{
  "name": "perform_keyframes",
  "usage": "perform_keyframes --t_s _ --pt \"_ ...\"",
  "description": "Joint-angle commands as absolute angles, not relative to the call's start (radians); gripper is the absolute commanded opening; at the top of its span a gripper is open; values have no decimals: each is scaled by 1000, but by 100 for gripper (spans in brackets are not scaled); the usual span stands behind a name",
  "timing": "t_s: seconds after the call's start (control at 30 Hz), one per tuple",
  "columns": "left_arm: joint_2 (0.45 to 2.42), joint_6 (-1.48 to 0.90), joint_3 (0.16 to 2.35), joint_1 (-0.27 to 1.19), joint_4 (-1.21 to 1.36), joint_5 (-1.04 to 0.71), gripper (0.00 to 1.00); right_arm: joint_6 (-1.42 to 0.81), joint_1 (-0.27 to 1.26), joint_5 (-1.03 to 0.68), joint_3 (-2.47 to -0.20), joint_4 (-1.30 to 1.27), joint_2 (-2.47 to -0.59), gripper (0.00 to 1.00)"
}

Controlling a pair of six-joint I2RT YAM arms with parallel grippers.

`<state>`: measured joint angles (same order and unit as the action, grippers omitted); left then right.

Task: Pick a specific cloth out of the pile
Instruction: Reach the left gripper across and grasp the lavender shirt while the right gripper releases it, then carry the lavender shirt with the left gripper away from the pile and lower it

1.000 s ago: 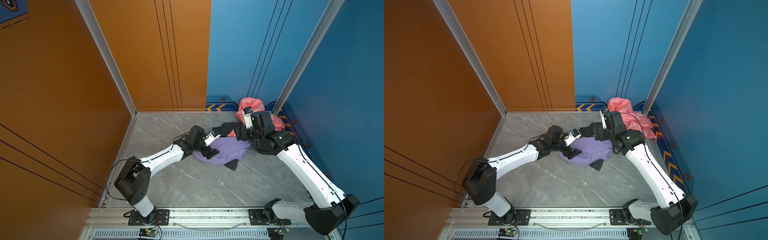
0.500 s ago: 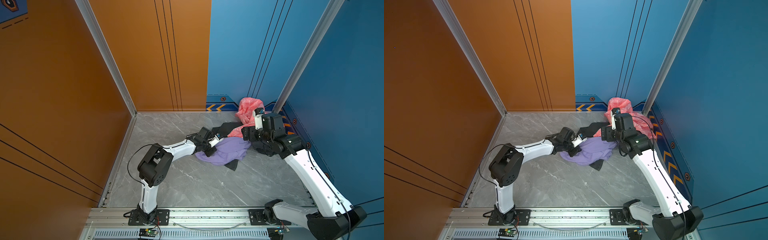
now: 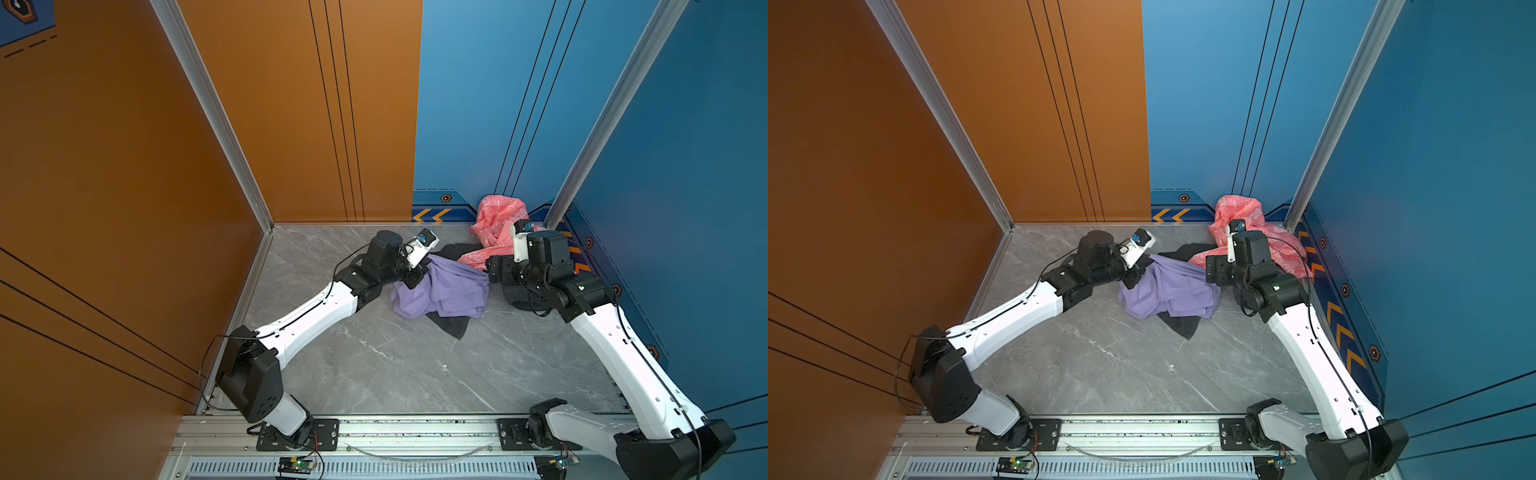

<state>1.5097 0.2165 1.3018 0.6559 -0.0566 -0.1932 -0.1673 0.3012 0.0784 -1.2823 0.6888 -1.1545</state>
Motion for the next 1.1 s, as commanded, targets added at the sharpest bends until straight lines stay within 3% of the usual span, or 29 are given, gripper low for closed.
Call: perform_keyframes --t_s 0.0,0.5,0.77,1.07 --pt "1430 171 1328 604 -18 -155 0 -196 289 69 -1270 647 -1122 93" --pt "1220 14 1527 394 -113 -216 0 -232 279 -3 -1258 558 -1132 100" --pt "1223 28 1773 320 -297 -136 0 -239 279 -36 -1258 540 -1140 100" --pt "1213 85 1821 218 -393 -50 0 -240 279 -73 -1248 535 -1141 100"
